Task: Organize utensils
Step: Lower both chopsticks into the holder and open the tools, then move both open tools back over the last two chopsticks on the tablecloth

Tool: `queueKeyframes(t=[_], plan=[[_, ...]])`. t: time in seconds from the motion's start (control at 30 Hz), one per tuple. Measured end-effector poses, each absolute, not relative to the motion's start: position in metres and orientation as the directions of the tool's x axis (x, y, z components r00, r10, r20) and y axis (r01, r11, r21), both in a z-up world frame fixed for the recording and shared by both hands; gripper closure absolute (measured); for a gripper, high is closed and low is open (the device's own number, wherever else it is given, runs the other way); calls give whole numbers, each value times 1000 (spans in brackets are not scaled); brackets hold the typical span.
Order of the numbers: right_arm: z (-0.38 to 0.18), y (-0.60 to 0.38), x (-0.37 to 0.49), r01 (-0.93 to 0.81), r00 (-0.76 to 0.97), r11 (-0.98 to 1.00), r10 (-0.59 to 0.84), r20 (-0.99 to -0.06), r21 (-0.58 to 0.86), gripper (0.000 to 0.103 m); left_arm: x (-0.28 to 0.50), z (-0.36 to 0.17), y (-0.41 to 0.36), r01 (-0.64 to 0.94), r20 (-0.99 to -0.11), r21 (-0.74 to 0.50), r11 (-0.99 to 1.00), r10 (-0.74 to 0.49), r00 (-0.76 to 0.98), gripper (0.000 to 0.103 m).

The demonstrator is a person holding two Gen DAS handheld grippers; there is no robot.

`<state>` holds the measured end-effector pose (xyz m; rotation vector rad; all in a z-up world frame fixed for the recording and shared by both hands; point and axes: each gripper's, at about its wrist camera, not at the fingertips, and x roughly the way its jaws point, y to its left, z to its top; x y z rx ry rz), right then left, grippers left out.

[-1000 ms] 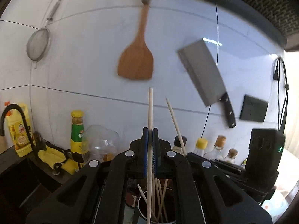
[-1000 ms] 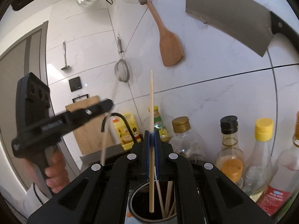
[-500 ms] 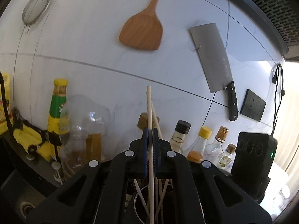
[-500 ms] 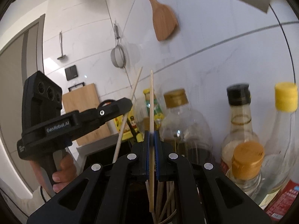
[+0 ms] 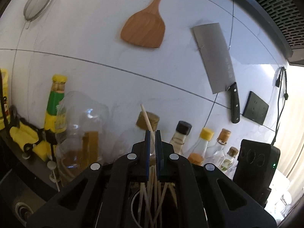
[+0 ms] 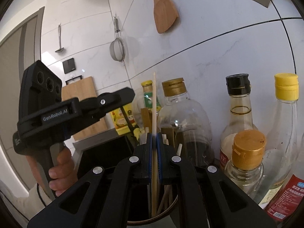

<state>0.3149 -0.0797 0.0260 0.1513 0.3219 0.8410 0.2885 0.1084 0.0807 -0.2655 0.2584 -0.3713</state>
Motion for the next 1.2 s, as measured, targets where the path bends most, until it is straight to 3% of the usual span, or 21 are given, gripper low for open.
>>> queueKeyframes(t=[0.1, 0.23, 0.3, 0.43, 0.57, 0.77, 1.2], plan=[[26, -82, 313, -695, 636, 672, 740, -217, 254, 94, 284, 83, 112, 308, -213, -297, 904, -377, 901, 96], [29, -79, 308, -691, 646, 684, 730, -224, 236, 92, 273, 89, 119, 269, -215, -283, 921, -334, 918, 63], [31, -80, 305, -686, 652, 690, 724, -224, 231, 68, 265, 93, 126, 255, -211, -296, 921, -323, 922, 54], [36, -83, 294, -682, 663, 696, 718, -211, 225, 59, 251, 98, 135, 198, -233, -289, 936, -270, 934, 31], [41, -86, 282, -677, 669, 704, 710, -219, 213, 44, 236, 99, 143, 139, -273, -294, 946, -222, 936, 6], [47, -91, 260, -658, 696, 730, 683, -219, 186, 17, 217, 96, 145, 84, -353, -258, 963, -174, 919, 6], [47, -97, 213, -632, 704, 762, 641, -308, 140, 11, 183, 54, 131, 59, -523, -242, 969, -181, 833, 6]])
